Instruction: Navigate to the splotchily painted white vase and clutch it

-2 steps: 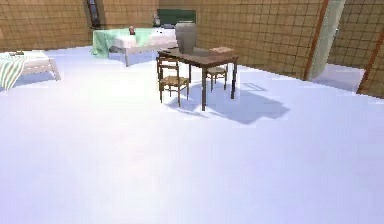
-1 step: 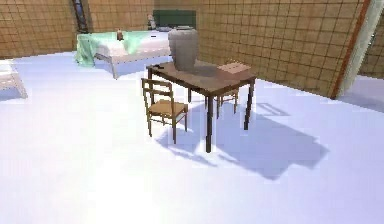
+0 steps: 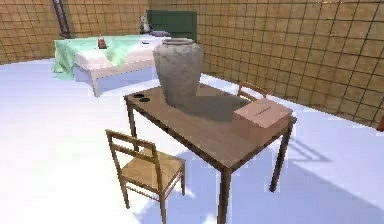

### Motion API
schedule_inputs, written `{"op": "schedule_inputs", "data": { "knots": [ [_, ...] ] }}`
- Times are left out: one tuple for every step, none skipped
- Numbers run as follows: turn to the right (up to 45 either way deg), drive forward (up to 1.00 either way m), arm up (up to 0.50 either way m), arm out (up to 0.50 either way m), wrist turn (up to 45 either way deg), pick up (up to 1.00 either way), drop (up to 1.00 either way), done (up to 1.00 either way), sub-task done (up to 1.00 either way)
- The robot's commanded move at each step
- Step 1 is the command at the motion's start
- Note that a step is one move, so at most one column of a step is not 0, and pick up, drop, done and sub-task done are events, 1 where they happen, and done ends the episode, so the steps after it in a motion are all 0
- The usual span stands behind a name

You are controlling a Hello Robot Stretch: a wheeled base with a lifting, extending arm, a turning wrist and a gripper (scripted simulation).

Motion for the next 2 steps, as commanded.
{"op": "schedule_inputs", "data": {
  "knots": [
    [0.0, 0.5, 0.0, 0.0, 0.0, 0.0, 0.0, 0.0, 0.0],
    [-45.0, 0.0, 0.0, 0.0, 0.0, 0.0, 0.0, 0.0, 0.0]
  ]
}}
